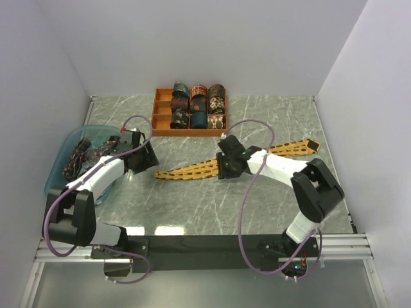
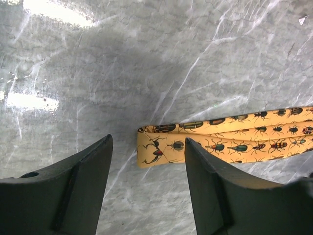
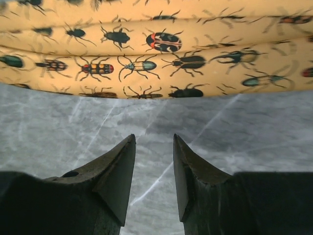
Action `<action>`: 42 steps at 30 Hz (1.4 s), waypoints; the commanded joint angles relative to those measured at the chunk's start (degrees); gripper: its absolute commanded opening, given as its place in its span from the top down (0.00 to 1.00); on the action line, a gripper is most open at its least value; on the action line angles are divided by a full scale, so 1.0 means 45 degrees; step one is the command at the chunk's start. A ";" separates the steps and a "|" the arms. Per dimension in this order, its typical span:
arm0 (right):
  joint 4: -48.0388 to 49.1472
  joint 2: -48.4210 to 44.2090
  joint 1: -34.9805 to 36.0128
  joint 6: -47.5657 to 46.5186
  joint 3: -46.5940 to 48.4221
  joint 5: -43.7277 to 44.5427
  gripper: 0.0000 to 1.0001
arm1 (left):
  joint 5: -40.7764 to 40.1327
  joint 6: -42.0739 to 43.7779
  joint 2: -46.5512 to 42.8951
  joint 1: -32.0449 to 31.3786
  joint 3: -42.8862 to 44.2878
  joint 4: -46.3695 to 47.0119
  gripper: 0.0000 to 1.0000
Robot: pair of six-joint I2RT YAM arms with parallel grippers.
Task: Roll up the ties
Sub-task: Roll the tie
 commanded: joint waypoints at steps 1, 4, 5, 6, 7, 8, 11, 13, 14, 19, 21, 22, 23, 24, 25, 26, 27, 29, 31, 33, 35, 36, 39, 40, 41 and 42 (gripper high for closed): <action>0.0438 0.0814 0.0464 0.0190 0.0577 0.0608 0.56 | -0.0088 0.0132 -0.0252 -0.0050 -0.0065 0.0494 0.34; 0.0595 0.1400 0.0758 0.0132 0.0869 0.0589 0.56 | -0.0030 0.0210 -0.0291 -0.0050 -0.0202 0.0651 0.33; 0.0576 0.1537 0.0798 0.0093 0.1064 0.0588 0.57 | -0.0030 0.0210 -0.0310 -0.0050 -0.0241 0.0690 0.33; 0.0556 0.1809 0.0856 0.0074 0.1162 0.0627 0.57 | -0.0010 0.0268 -0.0330 -0.0050 -0.0260 0.0729 0.32; 0.0556 0.1908 0.0876 0.0073 0.1221 0.0647 0.57 | 0.0028 0.0288 -0.0330 -0.0050 -0.0261 0.0768 0.32; 0.0614 0.2006 0.0915 0.0073 0.1319 0.0666 0.57 | 0.0029 0.0307 -0.0291 -0.0050 -0.0280 0.0768 0.32; 0.0693 0.2318 0.0896 0.0073 0.1494 0.0881 0.57 | 0.0165 0.0405 -0.0291 -0.0050 -0.0319 0.0826 0.32; 0.0770 0.2417 0.0896 0.0073 0.1593 0.1153 0.57 | 0.0204 0.0444 -0.0194 -0.0050 -0.0300 0.0827 0.32; 0.0829 0.2494 0.0876 0.0054 0.1651 0.1213 0.57 | 0.0263 0.0464 -0.0135 -0.0050 -0.0300 0.0807 0.32; 0.1160 0.2457 0.0876 0.0073 0.1788 0.1623 0.58 | 0.0400 0.0386 0.0236 -0.0127 -0.0260 0.0709 0.33; 0.1279 0.2495 0.0838 0.0131 0.1847 0.1759 0.58 | 0.0477 0.0386 0.0315 -0.0167 -0.0241 0.0709 0.34; 0.1317 0.2495 0.0857 0.0171 0.1944 0.1818 0.58 | 0.0497 0.0386 0.0373 -0.0205 -0.0222 0.0709 0.34; 0.1337 0.2515 0.0837 0.0190 0.1983 0.1896 0.58 | 0.0517 0.0386 0.0431 -0.0206 -0.0202 0.0729 0.35; 0.1376 0.2495 0.0837 0.0249 0.2022 0.1936 0.58 | 0.0536 0.0386 0.0471 -0.0225 -0.0202 0.0690 0.35; 0.1396 0.2457 0.0837 0.0269 0.2081 0.1955 0.58 | 0.0537 0.0386 0.0510 -0.0264 -0.0163 0.0690 0.35; 0.1377 0.2340 0.0799 0.0288 0.2101 0.1994 0.58 | 0.0517 0.0405 0.0529 -0.0284 -0.0163 0.0671 0.36; 0.1357 0.2262 0.0779 0.0288 0.2101 0.2033 0.58 | 0.0517 0.0405 0.0549 -0.0303 -0.0163 0.0651 0.36; 0.1221 0.1989 0.0740 0.0269 0.2140 0.2131 0.58 | 0.0478 0.0386 0.0607 -0.0342 -0.0163 0.0612 0.37; 0.0909 0.1832 0.0740 0.0132 0.2237 0.2268 0.57 | 0.0439 0.0386 0.0666 -0.0343 -0.0124 0.0612 0.37; 0.0559 0.1773 0.0740 -0.0004 0.2335 0.2287 0.56 | 0.0458 0.0386 0.0666 -0.0343 -0.0085 0.0612 0.37; 0.0323 0.1695 0.0778 -0.0044 0.2529 0.2385 0.56 | 0.0420 0.0386 0.0724 -0.0343 -0.0046 0.0612 0.38; 0.0264 0.1675 0.0759 -0.0063 0.2569 0.2385 0.55 | 0.0419 0.0405 0.0744 -0.0343 -0.0026 0.0612 0.38; 0.0205 0.1674 0.0759 -0.0141 0.2647 0.2463 0.55 | 0.0400 0.0386 0.0803 -0.0343 -0.0007 0.0592 0.38; 0.0166 0.1772 0.0740 -0.0180 0.2783 0.2463 0.55 | 0.0400 0.0386 0.0822 -0.0343 0.0013 0.0592 0.38; 0.0146 0.1908 0.0759 -0.0219 0.2881 0.2425 0.55 | 0.0439 0.0405 0.0842 -0.0343 -0.0006 0.0592 0.38; -0.0067 0.1987 0.0759 -0.0258 0.2998 0.2289 0.56 | 0.0420 0.0386 0.0842 -0.0343 0.0032 0.0573 0.38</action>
